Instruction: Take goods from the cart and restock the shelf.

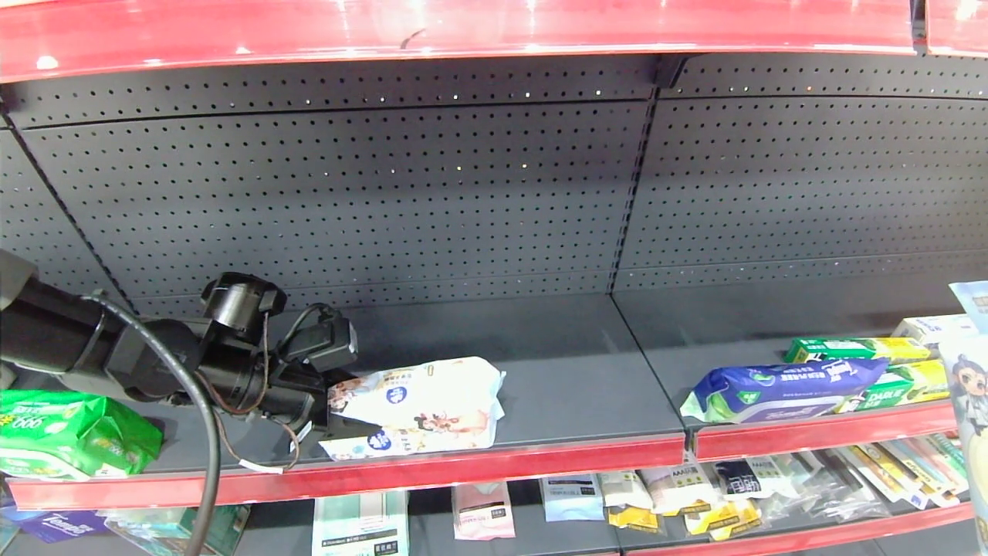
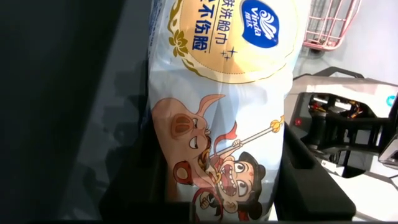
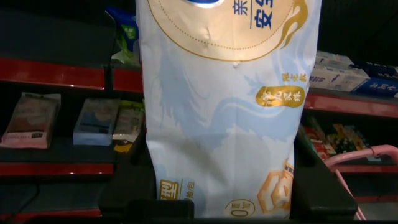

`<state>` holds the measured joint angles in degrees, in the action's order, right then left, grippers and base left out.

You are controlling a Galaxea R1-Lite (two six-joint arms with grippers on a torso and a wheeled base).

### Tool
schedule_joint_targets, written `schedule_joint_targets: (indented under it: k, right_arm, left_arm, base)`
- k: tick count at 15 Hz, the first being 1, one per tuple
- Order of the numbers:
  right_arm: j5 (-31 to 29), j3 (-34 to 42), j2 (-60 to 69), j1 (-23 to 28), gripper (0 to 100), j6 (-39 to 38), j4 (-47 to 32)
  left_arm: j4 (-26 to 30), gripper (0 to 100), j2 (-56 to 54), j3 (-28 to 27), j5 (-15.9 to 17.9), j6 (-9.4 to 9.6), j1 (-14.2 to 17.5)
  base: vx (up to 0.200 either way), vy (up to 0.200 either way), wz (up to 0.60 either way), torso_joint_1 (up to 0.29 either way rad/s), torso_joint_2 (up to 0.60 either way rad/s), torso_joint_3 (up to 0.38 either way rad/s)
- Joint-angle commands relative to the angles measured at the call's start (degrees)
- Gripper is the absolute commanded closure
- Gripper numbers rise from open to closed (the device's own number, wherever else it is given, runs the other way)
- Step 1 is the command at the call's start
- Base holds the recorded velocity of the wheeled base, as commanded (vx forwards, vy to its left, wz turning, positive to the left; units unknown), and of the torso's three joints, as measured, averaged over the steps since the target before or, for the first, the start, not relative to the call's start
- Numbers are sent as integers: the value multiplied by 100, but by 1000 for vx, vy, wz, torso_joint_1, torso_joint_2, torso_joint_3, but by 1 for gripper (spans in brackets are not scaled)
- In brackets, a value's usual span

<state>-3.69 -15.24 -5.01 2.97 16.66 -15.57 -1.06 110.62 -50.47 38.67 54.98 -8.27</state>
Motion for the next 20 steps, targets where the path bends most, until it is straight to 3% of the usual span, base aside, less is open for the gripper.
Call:
schedule_joint_targets:
  k: [1, 7, 8, 12, 14, 16, 18, 20]
  right_arm:
    - [-9, 3, -9, 1, 100, 3, 1]
    - [-9, 12, -9, 1, 100, 3, 1]
    - [-9, 12, -9, 1, 100, 3, 1]
    - [0, 65, 0, 1, 100, 3, 1]
    - [0, 91, 0, 1, 100, 3, 1]
    - [0, 109, 0, 1, 100, 3, 1]
    - [0, 214, 0, -7, 100, 3, 1]
    - [0, 249, 0, -7, 100, 3, 1]
  left_arm:
    - [1, 100, 21, 11, -44, -5, 0]
    - [9, 100, 12, 20, -79, -22, 9]
    - [9, 0, 12, 11, -79, -22, 0]
    - [9, 0, -49, -24, 79, -84, 9]
    - [9, 0, -242, -86, 88, -348, 0]
    - [1, 0, -506, -95, 106, -857, -35]
    - [1, 0, -550, -95, 317, -1024, -26]
    - [1, 0, -612, -103, 369, -1051, -35]
  base:
    - [0, 0, 0, 0, 0, 0]
    - [0, 0, 0, 0, 0, 0]
    - [0, 0, 0, 0, 0, 0]
    - [0, 0, 0, 0, 0, 0]
    - [0, 0, 0, 0, 0, 0]
    - [0, 0, 0, 0, 0, 0]
    - [0, 0, 0, 0, 0, 0]
    - [0, 0, 0, 0, 0, 0]
